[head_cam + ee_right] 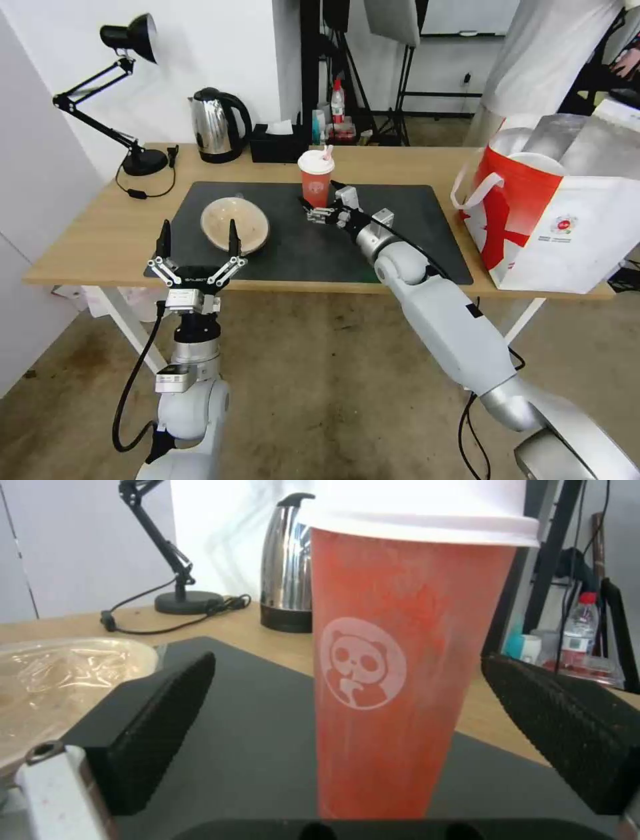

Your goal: Pick up the trash from the table and place it into the takeout bag.

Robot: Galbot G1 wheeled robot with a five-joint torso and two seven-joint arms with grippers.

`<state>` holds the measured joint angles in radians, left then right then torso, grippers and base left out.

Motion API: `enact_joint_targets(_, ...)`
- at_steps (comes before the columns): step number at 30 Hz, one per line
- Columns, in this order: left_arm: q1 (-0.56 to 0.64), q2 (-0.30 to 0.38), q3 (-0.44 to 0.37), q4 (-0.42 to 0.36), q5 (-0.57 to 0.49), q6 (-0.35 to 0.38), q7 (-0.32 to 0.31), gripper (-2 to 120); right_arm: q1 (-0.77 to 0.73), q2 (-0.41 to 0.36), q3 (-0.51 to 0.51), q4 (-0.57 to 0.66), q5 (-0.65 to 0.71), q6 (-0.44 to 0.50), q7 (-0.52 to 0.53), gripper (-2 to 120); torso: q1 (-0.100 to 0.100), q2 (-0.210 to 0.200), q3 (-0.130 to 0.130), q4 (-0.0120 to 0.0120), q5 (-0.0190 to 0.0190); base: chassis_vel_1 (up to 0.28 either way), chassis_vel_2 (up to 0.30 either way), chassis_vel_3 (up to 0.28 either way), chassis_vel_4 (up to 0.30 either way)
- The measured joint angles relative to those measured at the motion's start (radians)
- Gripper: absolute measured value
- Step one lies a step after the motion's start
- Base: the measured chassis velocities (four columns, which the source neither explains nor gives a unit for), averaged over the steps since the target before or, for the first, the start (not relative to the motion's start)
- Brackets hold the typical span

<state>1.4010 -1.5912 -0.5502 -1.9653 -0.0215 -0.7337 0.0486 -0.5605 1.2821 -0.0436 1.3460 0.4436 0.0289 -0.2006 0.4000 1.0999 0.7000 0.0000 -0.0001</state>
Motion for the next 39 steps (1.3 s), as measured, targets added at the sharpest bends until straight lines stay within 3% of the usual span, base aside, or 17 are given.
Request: enact_joint_targets(39,0.01,0.0,-0.001,-0.001,0.004,-0.022,0.002,100,0.046,0.032,-0.015,-0.062,-0.029,0.016,0.067,100,0.0,0.0,0.0,0.0,0.0,0.0,0.0,0.0,0.0)
